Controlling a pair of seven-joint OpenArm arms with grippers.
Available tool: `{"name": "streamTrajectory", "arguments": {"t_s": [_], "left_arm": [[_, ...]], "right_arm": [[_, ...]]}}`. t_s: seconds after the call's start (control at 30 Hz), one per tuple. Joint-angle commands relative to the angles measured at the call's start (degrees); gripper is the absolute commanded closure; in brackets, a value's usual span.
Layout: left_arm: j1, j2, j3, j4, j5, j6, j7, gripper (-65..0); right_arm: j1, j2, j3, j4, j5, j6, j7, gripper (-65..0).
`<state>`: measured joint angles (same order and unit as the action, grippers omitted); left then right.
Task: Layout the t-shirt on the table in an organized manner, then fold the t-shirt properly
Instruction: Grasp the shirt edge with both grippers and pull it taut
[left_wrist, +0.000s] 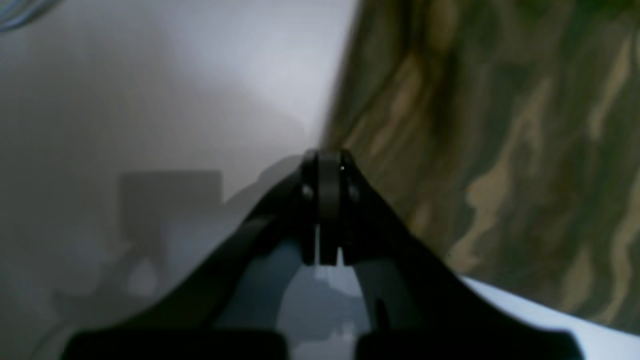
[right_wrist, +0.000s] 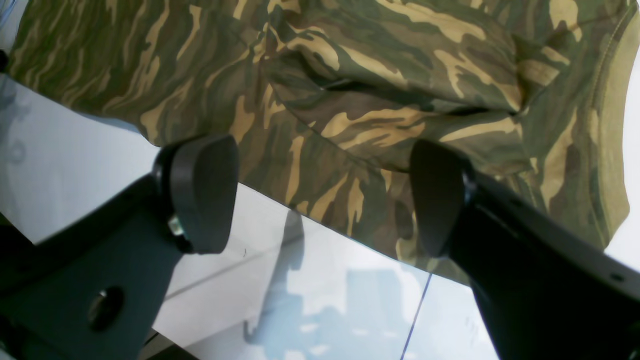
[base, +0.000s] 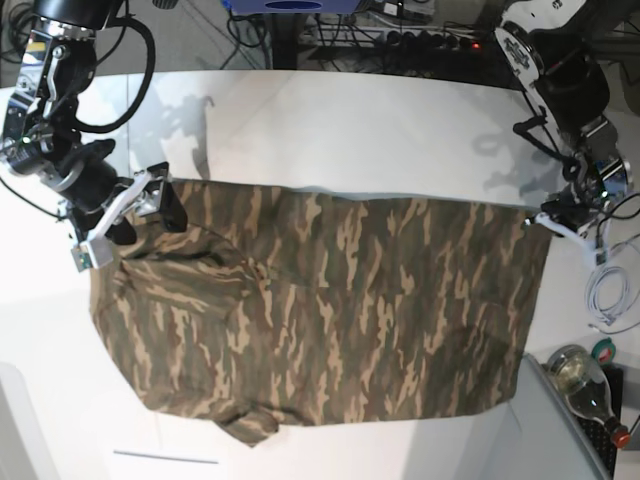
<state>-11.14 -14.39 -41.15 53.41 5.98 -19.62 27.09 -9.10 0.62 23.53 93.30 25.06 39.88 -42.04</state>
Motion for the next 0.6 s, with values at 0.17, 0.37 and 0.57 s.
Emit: {"name": "streamTrajectory", "arguments": {"t_s": [0.17, 0.37, 0.57], "left_arm": [[2.3, -0.07, -2.33, 4.57, -0.04, 3.05, -0.85, 0.0], [2.65, 1.78, -9.54, 5.1, 0.04, 3.05, -0.76, 0.0], [9.69, 8.63, -13.14, 19.78, -2.24, 2.78, -0.76, 0.0]], "right_arm": [[0.71, 0.3, -0.1, 0.9, 1.09, 0.12, 1.21, -50.1], [0.71, 0.3, -0.1, 0.9, 1.09, 0.12, 1.21, -50.1], [-1.75, 0.3, 0.34, 2.84, 1.97, 0.12, 1.73, -50.1]]}}
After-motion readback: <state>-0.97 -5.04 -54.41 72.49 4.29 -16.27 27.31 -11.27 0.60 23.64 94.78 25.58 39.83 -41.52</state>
